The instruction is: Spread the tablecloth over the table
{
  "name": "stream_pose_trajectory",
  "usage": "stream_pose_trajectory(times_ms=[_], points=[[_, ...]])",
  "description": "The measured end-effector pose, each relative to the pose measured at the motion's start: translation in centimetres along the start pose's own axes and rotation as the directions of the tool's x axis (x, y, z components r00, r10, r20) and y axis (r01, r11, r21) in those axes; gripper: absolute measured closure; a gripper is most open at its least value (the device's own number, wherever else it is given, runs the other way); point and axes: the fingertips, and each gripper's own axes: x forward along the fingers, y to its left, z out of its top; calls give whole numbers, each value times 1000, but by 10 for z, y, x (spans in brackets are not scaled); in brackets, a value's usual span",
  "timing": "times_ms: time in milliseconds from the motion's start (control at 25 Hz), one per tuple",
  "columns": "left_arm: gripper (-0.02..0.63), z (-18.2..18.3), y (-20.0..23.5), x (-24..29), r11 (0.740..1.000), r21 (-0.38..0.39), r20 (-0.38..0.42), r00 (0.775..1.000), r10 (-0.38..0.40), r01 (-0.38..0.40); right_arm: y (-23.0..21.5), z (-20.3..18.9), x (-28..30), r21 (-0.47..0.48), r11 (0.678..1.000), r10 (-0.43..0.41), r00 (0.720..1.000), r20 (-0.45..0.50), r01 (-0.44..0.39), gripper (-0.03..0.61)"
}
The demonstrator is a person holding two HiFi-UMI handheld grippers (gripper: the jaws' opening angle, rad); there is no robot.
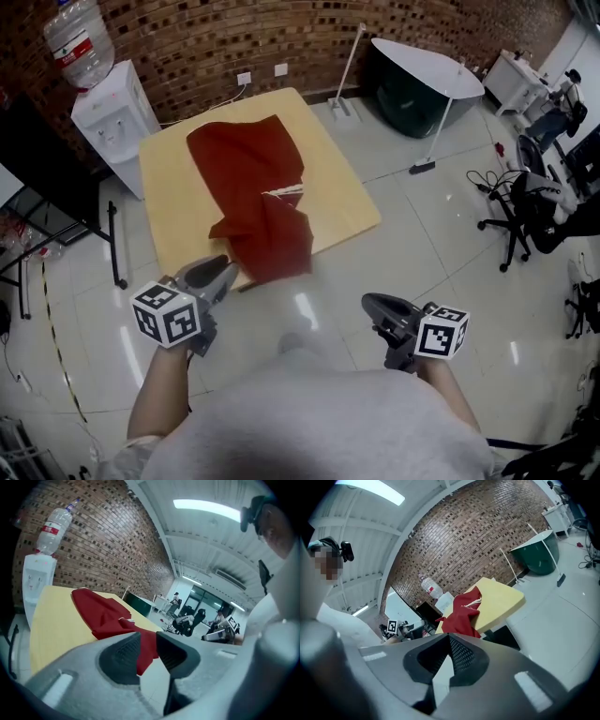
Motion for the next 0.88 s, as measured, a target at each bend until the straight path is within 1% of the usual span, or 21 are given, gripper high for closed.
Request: stream_pose_trajectory(times_ms=[80, 120, 240, 280, 320, 400, 480, 560, 600, 720, 880], points=[[486, 8, 25, 1, 998, -52, 12, 1000, 23, -22, -6, 19, 26, -7, 1000, 11, 1000, -17, -11, 580], [460, 10, 36, 1, 998, -59, 9, 999, 39, -38, -8, 26, 36, -6, 1000, 15, 999, -29, -15, 580], [423, 9, 63, 2, 996, -46, -16, 997, 73, -74, -16, 41, 61, -5, 1000, 21, 997, -69, -22, 580], [407, 7, 72, 3, 996, -54, -24, 997, 77, -78, -18, 46, 68, -6, 1000, 23, 996, -81, -23, 580], [389, 6, 80, 4, 994, -78, -28, 997, 74, -76, -19, 50, 75, -7, 1000, 25, 996, -90, -26, 580], [343, 2, 91, 10, 984, -172, -31, 999, 45, -50, -21, 58, 86, -6, 999, 35, 995, -95, -36, 580], [320, -6, 91, 18, 958, -287, -40, 999, -17, 5, -22, 61, 93, -10, 999, 39, 995, -97, -40, 580], [299, -10, 90, 25, 917, -396, -37, 997, -71, 51, -22, 60, 101, -15, 999, 47, 994, -102, -48, 580], [293, -8, 90, 26, 890, -450, -20, 996, -90, 71, -22, 58, 105, -13, 998, 55, 993, -106, -56, 580], [276, 2, 93, 30, 793, -593, 68, 989, -129, 144, -25, 56, 109, 0, 996, 87, 989, -120, -88, 580], [275, 13, 90, 41, 668, -710, 164, 975, -151, 223, -38, 67, 113, 10, 994, 109, 987, -119, -109, 580]])
